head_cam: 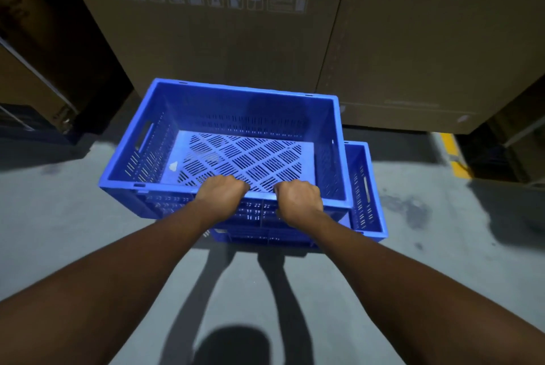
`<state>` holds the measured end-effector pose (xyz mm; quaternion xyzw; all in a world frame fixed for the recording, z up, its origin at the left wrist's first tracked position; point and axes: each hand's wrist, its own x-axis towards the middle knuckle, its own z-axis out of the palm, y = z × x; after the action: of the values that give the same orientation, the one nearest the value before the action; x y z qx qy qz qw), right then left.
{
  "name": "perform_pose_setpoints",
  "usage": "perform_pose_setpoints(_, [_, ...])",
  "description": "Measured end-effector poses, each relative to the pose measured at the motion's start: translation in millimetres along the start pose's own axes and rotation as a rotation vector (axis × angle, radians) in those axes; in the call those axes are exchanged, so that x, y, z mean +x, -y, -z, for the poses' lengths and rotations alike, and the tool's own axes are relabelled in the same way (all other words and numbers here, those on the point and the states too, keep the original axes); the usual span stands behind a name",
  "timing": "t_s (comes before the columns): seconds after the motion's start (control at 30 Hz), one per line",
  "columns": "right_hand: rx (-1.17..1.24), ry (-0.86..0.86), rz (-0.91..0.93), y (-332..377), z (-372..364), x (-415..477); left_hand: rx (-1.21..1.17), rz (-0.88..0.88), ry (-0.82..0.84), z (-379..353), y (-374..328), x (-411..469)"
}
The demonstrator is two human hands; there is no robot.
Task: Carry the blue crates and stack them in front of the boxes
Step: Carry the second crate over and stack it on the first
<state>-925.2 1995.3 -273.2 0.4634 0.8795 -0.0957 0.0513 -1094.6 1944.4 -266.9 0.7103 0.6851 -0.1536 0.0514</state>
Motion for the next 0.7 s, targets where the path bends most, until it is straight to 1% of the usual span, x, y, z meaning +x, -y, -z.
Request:
perform_pose_setpoints(0.2, [-0.017, -0.001, -0.055, -47, -2, -12, -0.053, 0.002, 0.013, 14, -45, 14])
perform_pose_setpoints(0.43, [-0.048, -0.006, -0.087, -97, 0, -28, -0.072, -0.039, -0.003, 24, -94, 31])
perform_pose_setpoints(0.7, [-0.071, -0.005, -0.125, -139, 4, -41, -0.044, -0.102, -0.013, 29, -133, 49])
